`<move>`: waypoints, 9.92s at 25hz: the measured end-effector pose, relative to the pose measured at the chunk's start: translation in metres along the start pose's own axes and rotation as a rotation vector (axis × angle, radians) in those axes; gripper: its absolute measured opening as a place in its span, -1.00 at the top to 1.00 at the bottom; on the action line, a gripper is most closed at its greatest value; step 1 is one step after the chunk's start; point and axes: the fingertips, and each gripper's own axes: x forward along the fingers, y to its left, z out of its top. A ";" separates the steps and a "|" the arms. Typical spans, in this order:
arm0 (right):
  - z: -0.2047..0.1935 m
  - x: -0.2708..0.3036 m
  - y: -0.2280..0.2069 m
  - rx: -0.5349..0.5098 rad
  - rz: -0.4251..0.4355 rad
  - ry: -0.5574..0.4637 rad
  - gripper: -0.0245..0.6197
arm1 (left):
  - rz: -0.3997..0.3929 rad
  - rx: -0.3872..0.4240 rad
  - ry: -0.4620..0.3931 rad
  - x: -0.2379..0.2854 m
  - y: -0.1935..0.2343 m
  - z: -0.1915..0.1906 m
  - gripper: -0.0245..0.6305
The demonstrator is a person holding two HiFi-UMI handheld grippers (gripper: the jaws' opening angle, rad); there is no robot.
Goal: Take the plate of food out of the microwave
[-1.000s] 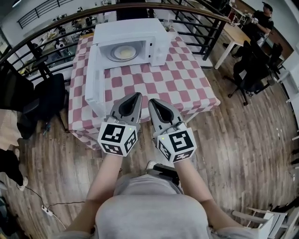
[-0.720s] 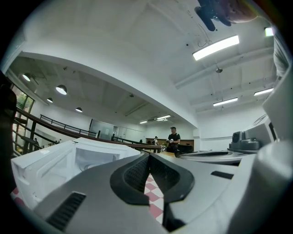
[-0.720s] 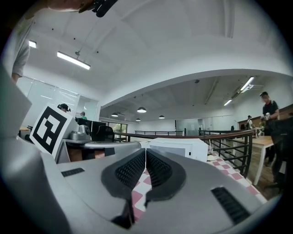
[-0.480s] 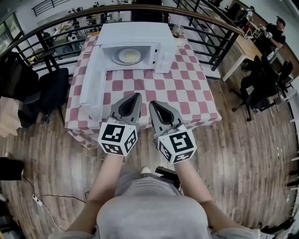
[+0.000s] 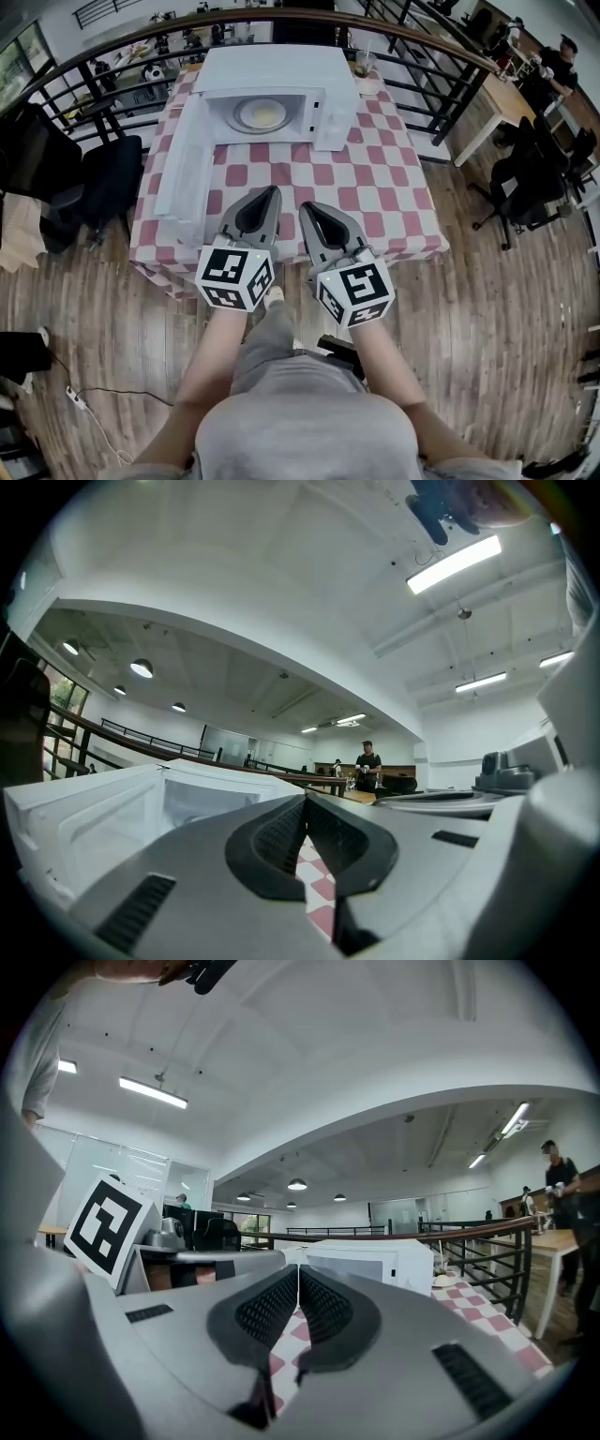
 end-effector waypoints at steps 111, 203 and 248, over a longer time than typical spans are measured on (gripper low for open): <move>-0.200 0.344 -0.171 1.113 -0.322 0.254 -0.04 | 0.145 0.048 0.187 0.204 0.235 -0.071 0.91; -0.242 0.366 -0.176 1.545 -0.436 0.236 0.78 | 0.181 -0.034 0.163 0.194 0.256 -0.073 0.92; -0.216 0.333 -0.166 1.572 -0.175 0.068 0.81 | 0.216 -0.032 0.140 0.177 0.232 -0.072 0.92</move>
